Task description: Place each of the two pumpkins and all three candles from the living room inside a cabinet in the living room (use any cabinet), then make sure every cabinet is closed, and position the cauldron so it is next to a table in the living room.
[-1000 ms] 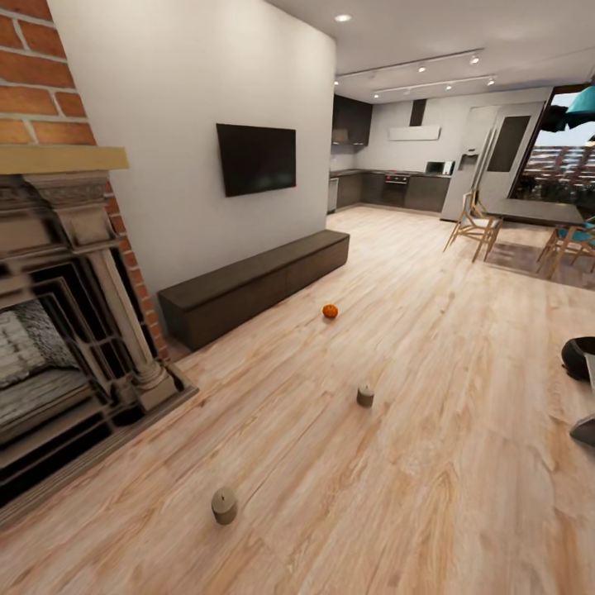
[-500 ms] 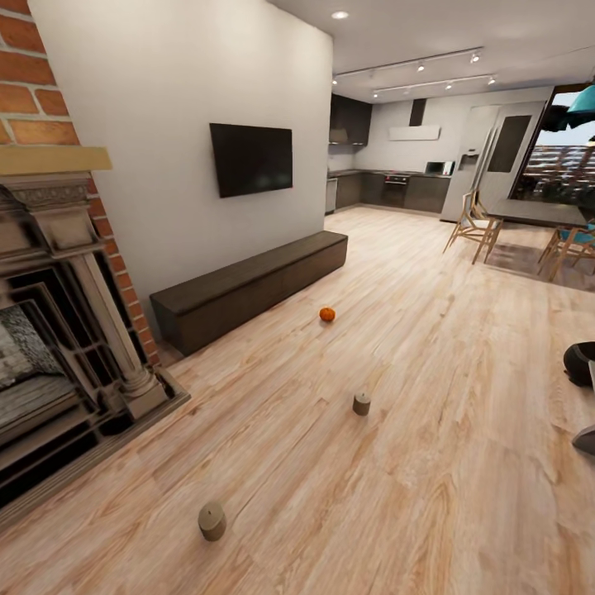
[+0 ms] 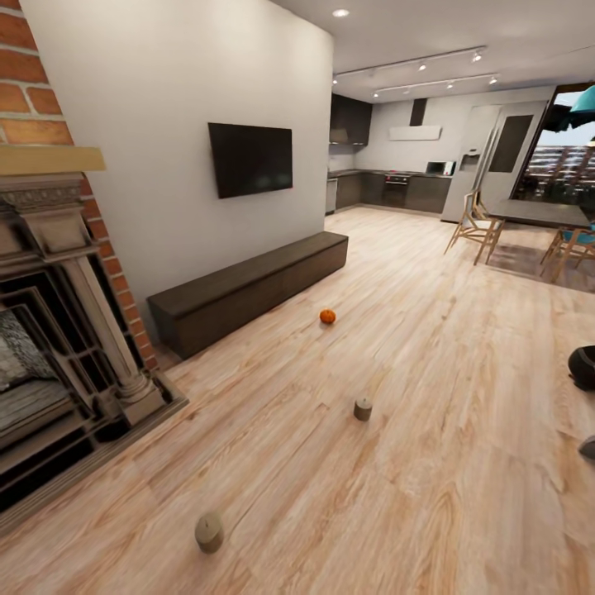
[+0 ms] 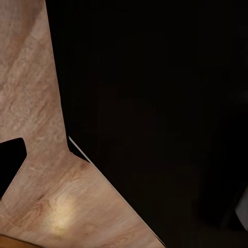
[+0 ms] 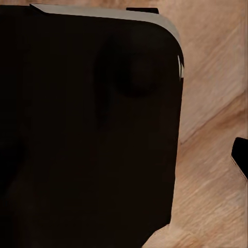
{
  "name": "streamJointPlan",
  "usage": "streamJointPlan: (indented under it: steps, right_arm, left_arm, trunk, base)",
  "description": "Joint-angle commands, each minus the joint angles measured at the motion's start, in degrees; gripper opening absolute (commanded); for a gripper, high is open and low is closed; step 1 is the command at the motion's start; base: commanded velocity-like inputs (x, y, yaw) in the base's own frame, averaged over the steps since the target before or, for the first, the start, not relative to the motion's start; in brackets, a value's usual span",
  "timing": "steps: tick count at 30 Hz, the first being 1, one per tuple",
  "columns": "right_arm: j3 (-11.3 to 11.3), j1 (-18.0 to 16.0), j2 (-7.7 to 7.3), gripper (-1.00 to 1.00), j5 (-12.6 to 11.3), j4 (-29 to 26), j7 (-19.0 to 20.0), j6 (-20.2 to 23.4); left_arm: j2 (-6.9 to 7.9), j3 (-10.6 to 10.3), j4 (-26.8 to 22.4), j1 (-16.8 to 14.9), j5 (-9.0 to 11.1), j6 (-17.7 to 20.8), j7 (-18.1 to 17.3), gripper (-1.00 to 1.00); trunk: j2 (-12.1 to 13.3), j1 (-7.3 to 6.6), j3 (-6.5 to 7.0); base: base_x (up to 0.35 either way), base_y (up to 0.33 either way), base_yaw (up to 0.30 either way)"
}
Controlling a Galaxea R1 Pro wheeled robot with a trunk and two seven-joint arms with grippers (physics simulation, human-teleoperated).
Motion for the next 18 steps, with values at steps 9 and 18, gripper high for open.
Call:
streamJointPlan:
  steps: [9,18]
  right_arm:
    - [0.0,-0.03,-0.03,1.0,0.03,0.06,-0.01,-0.19]
    - [0.0,-0.03,-0.02,1.0,0.03,0.13,-0.01,-0.22]
  left_arm:
    - [0.01,0.02,0.01,-0.01,-0.01,-0.03,-0.04,1.0]
    - [0.0,0.03,-0.01,-0.01,-0.01,-0.02,-0.03,1.0]
  trunk:
    - [-0.02,0.03,-0.04]
    - [-0.02,0.03,-0.04]
  base:
    - [0.325,0.0,0.0]
    - [0.33,0.0,0.0]
